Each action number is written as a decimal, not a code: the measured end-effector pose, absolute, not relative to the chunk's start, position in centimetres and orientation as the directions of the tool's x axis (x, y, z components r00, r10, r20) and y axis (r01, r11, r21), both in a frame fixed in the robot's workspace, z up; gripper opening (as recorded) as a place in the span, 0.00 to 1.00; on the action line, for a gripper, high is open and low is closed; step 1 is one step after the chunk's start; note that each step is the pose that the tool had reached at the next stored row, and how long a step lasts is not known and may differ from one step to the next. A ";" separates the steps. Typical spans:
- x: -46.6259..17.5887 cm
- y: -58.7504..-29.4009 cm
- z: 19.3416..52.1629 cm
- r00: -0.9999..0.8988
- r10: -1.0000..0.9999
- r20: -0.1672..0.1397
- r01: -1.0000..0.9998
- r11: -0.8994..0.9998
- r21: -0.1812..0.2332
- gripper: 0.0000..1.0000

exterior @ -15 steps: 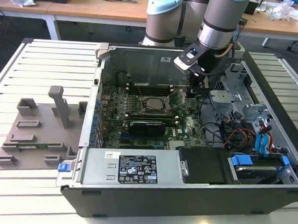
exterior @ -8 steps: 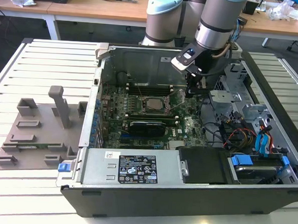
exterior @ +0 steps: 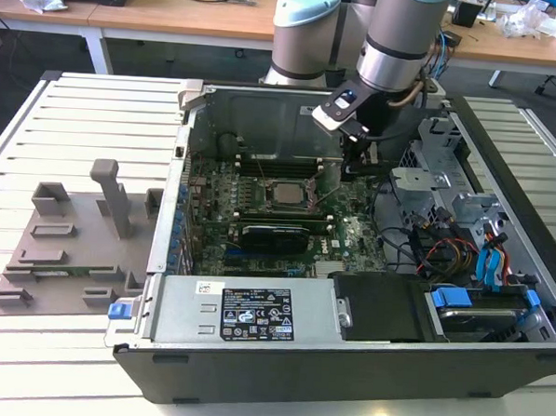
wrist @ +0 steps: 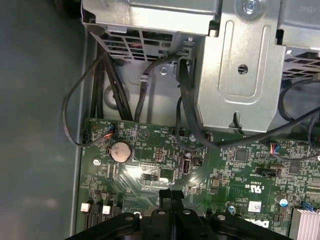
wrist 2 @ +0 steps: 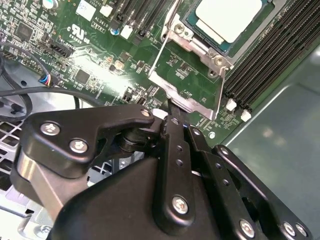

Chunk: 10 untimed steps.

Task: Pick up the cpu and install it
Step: 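Close the cpu cover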

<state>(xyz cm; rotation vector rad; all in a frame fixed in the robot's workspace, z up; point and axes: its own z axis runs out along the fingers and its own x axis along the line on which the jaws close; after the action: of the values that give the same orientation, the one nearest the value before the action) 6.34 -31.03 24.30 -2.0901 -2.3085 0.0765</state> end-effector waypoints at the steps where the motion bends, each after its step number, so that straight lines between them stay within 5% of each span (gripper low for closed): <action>1: 6.2 -31.0 24.3 -0.099 0.995 -0.013 0.994 0.099 -0.054 0.11; 10: 5.2 -31.0 24.3 -0.099 0.995 -0.013 0.994 0.099 -0.054 0.11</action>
<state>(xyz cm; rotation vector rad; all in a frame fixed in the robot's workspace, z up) 5.24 -31.03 24.29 -2.0902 -2.3085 0.0765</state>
